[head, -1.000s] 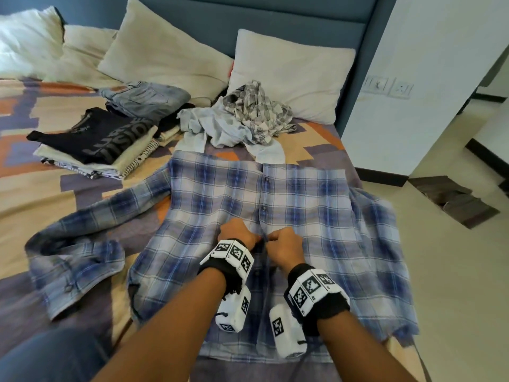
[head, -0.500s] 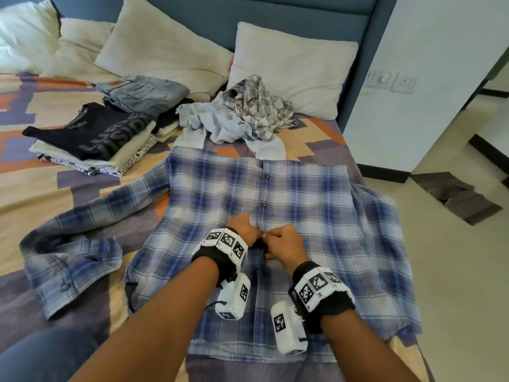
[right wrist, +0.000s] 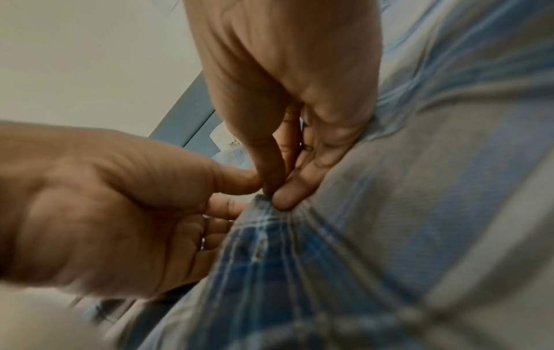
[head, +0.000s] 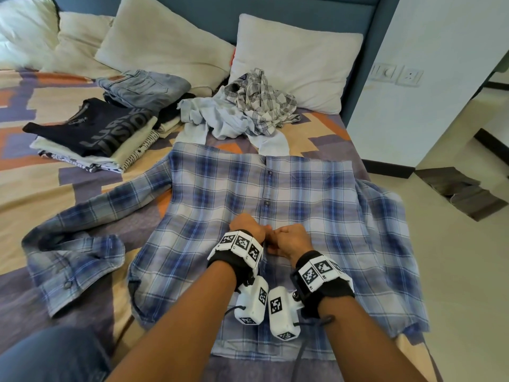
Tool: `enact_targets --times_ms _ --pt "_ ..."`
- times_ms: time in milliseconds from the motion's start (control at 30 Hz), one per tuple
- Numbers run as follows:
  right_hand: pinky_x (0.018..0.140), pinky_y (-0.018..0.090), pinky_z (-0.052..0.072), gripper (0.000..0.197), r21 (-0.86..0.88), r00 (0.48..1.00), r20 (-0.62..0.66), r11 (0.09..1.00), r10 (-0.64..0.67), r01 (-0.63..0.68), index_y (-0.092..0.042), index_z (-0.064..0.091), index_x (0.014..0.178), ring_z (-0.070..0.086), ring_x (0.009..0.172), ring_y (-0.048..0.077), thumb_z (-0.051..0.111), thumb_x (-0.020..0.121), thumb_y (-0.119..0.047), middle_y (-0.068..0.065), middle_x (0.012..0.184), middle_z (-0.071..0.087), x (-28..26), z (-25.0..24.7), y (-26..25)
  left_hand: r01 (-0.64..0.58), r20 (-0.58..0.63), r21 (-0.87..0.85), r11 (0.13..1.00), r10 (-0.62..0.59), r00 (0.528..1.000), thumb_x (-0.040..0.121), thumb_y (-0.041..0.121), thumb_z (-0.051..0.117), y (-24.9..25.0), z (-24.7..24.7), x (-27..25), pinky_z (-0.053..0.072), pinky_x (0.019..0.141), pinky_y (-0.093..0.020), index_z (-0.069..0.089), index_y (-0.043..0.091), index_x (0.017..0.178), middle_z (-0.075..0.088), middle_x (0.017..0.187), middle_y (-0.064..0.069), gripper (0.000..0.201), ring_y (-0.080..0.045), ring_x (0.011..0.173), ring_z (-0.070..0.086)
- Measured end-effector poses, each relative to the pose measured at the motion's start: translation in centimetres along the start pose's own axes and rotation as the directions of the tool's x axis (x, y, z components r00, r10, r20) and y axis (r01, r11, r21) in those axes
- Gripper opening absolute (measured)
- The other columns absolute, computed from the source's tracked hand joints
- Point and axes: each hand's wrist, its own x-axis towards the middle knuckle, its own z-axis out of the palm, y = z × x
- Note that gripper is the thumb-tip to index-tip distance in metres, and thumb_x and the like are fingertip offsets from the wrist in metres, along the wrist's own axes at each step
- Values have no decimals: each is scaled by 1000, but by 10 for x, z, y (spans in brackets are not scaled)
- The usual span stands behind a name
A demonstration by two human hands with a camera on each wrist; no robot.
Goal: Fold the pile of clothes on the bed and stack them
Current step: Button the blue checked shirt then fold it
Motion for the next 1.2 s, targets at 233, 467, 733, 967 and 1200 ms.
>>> enact_targets --times_ms 233,467,733,967,1200 --pt "71 44 61 16 30 1000 -11 999 21 -20 -1 67 67 72 81 36 74 78 9 23 89 73 -1 -1 1 -29 -21 70 997 31 999 90 14 68 0 2 0 52 79 -32 40 7 63 66 111 -19 39 -32 103 64" --pt "71 44 61 13 -83 1000 -4 997 -13 13 2 68 70 72 79 33 74 80 6 23 90 72 -7 0 -8 -77 5 90 993 77 997 94 12 59 -4 4 -1 49 77 -30 40 8 62 66 111 -19 37 -32 104 63" --pt "61 42 62 21 -297 995 -12 950 -104 96 -7 69 68 69 61 27 63 85 5 14 77 71 -5 6 -9 -40 58 57 998 37 998 97 17 49 -10 -2 9 47 94 -34 60 -3 122 61 126 -18 34 -32 118 58" --pt "61 35 62 25 -361 994 81 928 -72 97 -13 60 71 61 55 17 59 92 0 7 69 62 -1 2 -8 -24 17 -2 1000 24 1000 88 19 58 -17 2 4 60 69 -35 61 4 72 66 72 -10 22 -27 68 66" --pt "79 44 56 43 -315 988 131 942 -77 115 -15 51 89 56 81 21 89 69 -21 5 87 58 -23 -1 3 -11 46 -256 967 23 999 84 16 62 -39 0 -14 59 63 -38 56 11 78 68 73 -12 10 -27 65 66"
